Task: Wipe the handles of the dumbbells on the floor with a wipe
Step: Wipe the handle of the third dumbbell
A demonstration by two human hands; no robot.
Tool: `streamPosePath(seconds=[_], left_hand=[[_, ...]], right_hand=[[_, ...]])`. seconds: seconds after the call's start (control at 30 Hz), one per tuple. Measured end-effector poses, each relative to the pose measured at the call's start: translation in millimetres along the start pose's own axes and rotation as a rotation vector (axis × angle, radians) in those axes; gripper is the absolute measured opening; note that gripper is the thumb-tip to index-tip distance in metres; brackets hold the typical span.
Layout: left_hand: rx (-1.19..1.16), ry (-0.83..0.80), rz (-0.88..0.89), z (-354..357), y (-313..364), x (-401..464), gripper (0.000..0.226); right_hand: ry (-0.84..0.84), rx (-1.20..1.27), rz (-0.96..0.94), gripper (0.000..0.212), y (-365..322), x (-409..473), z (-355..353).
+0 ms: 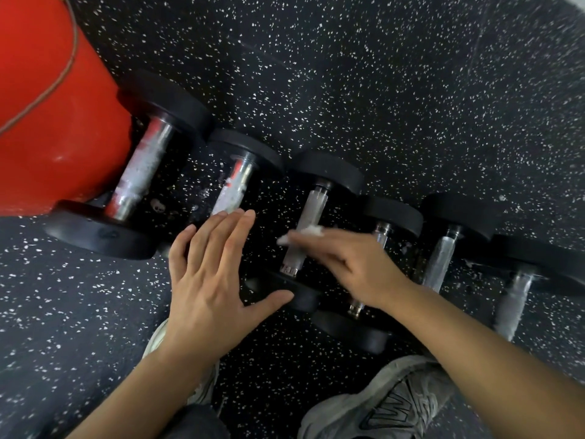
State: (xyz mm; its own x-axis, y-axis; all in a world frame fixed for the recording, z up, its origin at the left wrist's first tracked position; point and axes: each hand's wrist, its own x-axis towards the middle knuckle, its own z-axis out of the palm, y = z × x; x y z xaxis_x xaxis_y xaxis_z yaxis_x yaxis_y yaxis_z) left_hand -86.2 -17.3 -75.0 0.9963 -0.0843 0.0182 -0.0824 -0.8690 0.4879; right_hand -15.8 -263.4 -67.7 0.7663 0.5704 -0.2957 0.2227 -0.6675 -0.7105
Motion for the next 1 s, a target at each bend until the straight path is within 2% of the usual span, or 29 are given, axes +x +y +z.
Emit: streamPosePath(seconds=[0.07,0.13,0.3,0.47,0.6,0.73,1.0], left_hand=[[0.000,0.007,0.006,0,-1,0,0.107],[-0.003,0.011,0.009,-1,-2,-1,0.105],[-0.007,0.003,0.017,-2,-3,0,0.103],[-0.007,0.012,0.017,0,0,-1,0.105],[-0.004,0.024,0.027,1,-3,-1,0.105],[-0.012,0.020,0.022,0,-4,-1,0.104],[-0.039,0.019,0.026,-3,-5,-2,0.103]], right_hand=[[0.151,0.019,0.049,0.042,9,5,-1],[0.163,0.007,0.087,0.041,14,9,6],[0.014,-0.046,0.010,0.039,8,-1,28],[-0.105,-0.024,0.045,0.040,0,-4,15],[0.032,0.116,0.166,0.047,-10,-4,1],[0.176,-0.034,0.238,0.046,-6,8,-6],[0.295,0.034,0.280,0.038,-7,-20,-18]])
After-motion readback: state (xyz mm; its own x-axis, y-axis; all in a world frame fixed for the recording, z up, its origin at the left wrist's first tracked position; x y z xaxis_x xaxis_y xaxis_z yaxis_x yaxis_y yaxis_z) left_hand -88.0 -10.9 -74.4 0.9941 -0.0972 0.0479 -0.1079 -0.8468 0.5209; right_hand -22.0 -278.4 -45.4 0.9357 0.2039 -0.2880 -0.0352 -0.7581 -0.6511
